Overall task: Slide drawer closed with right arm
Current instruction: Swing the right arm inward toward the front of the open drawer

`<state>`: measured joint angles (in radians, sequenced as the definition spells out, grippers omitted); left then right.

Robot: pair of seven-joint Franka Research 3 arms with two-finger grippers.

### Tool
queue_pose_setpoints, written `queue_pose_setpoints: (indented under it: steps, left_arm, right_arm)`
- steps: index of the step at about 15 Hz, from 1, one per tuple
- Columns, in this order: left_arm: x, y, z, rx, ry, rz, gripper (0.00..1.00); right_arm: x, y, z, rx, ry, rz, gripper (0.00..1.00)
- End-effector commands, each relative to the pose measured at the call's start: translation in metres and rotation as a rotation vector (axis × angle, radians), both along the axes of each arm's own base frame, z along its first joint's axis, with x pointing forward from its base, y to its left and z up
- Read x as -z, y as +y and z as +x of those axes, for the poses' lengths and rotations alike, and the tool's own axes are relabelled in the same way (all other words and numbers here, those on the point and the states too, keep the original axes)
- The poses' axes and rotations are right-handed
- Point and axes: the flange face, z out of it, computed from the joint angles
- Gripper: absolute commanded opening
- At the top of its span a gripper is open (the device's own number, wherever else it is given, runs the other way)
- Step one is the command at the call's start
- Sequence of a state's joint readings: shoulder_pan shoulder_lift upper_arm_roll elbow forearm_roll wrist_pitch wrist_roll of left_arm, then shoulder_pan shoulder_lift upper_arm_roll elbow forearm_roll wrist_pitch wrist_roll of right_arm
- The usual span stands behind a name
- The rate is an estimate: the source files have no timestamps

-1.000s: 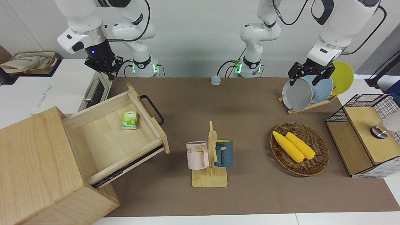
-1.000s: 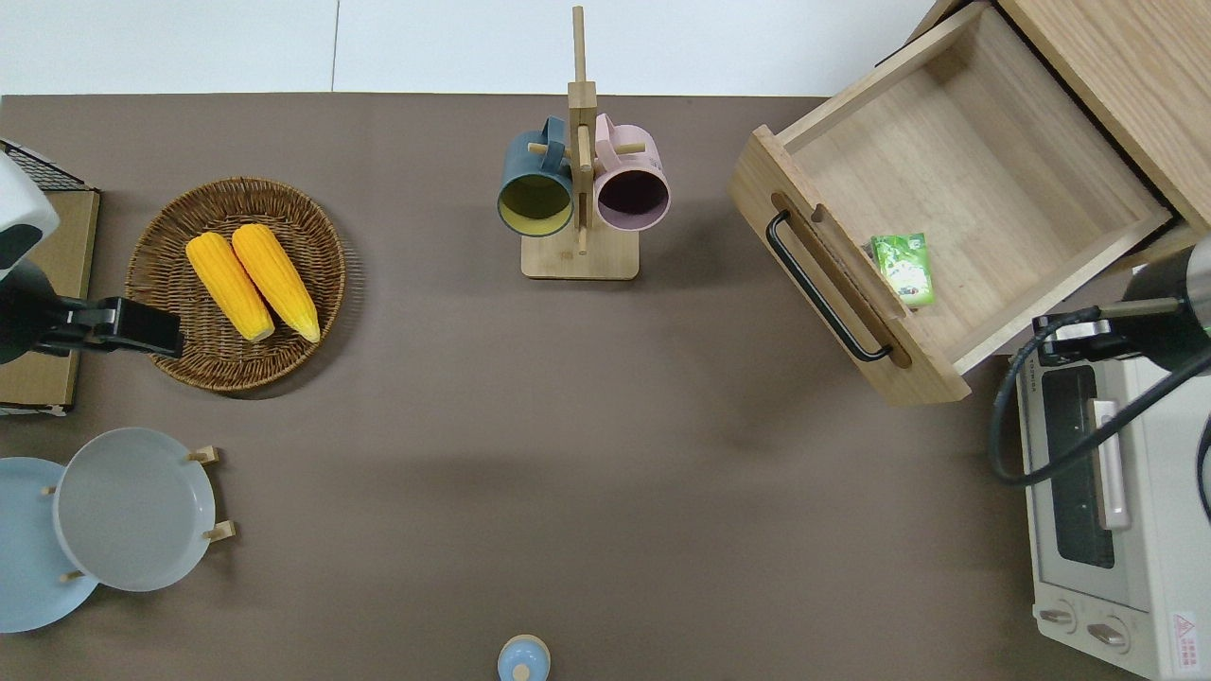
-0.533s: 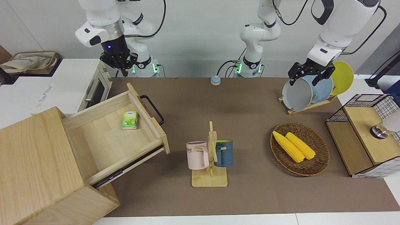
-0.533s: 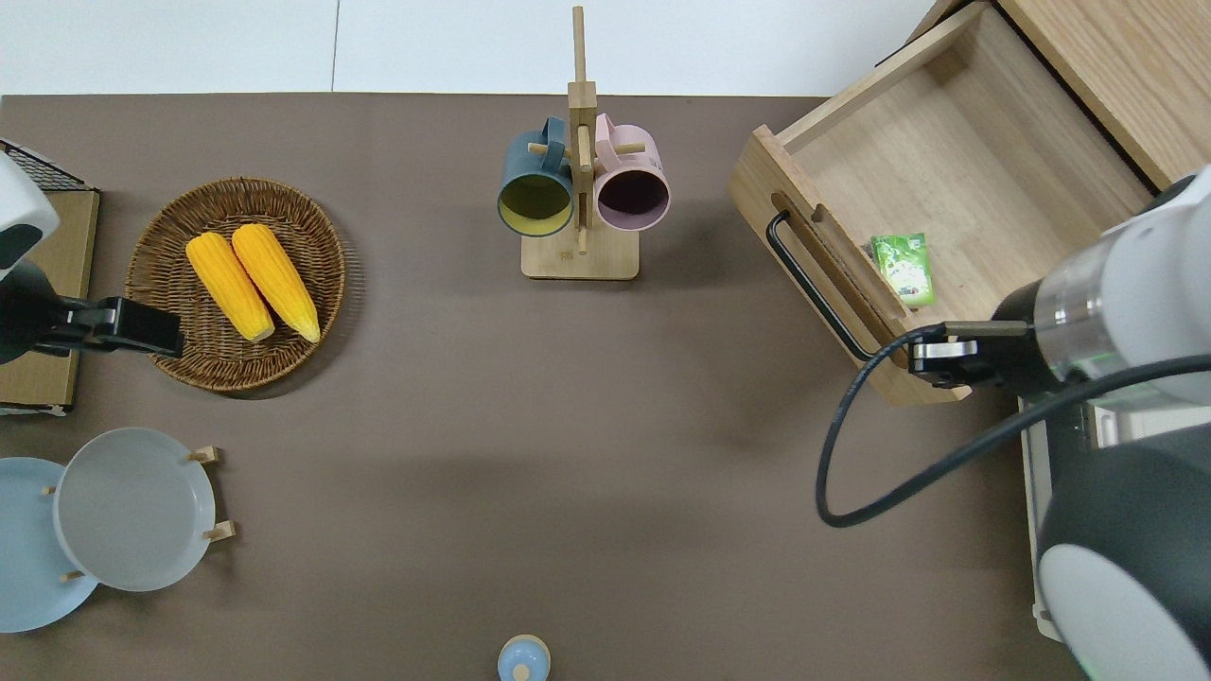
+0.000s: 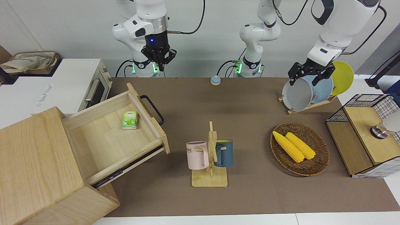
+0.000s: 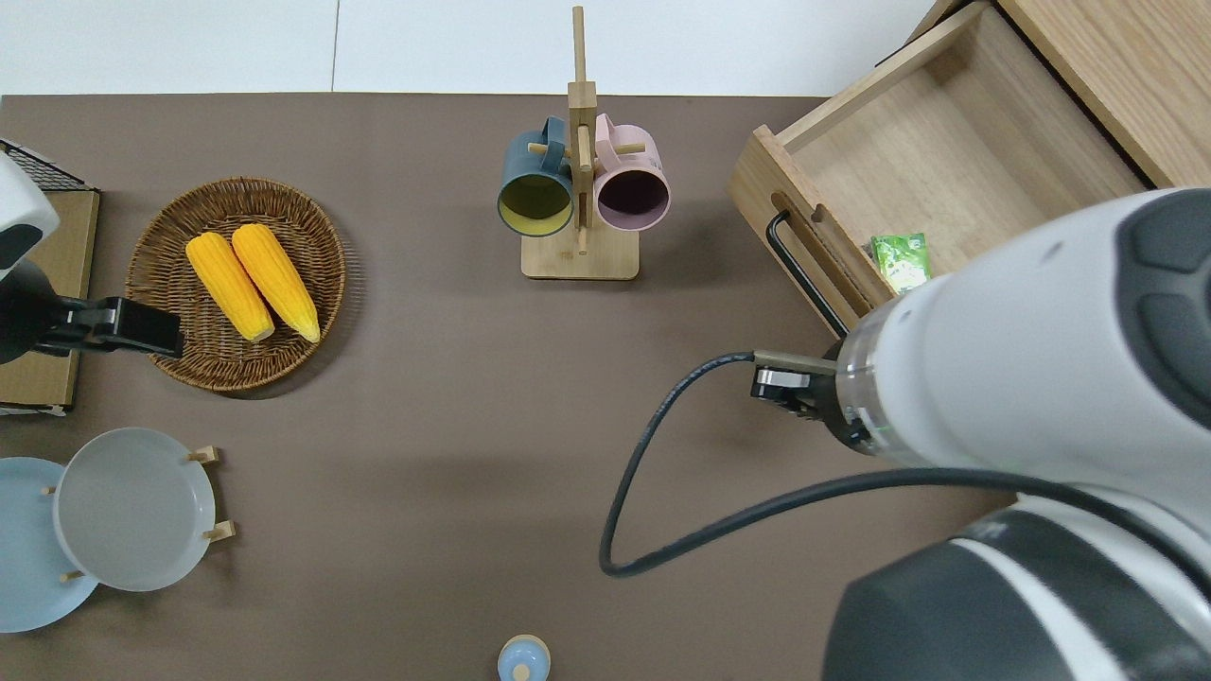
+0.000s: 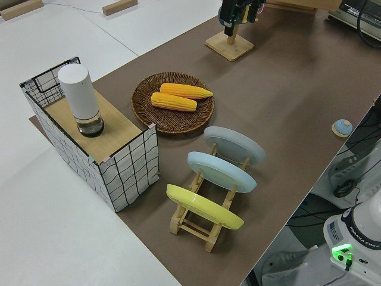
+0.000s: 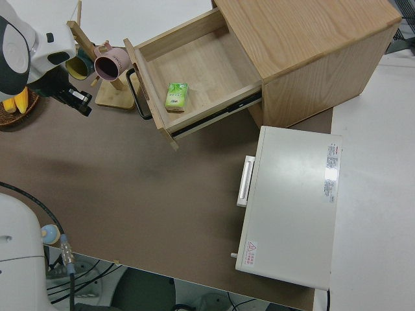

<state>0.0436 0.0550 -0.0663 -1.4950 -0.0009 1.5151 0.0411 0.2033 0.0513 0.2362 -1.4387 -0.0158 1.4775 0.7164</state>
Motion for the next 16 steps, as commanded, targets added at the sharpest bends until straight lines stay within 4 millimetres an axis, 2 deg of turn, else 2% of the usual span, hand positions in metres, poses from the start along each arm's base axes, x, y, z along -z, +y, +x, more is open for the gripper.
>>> queue_pose_setpoints:
  steps: [1,5,8,13,16]
  left_arm:
    - [-0.006,-0.002,-0.003,-0.005,0.003,0.019,0.99]
    - [-0.006,-0.002,-0.003,-0.005,0.003,0.019,0.99]
    - [-0.005,-0.002,-0.003,-0.005,0.004,0.019,0.99]
    - [-0.006,-0.002,-0.003,-0.005,0.003,0.019,0.99]
    - [-0.005,-0.002,-0.003,-0.005,0.004,0.019,0.99]
  right_arm:
    - [0.021,0.037,0.005,0.082,0.005,0.024,0.0]
    - [0.053,0.058,0.015,0.224,0.024,0.018,0.0]
    - [0.075,0.055,0.027,0.312,0.027,0.009,0.0]
    - [0.125,0.044,0.046,0.457,0.077,-0.064,0.0]
    - [0.143,0.038,0.055,0.507,0.089,-0.068,0.0]
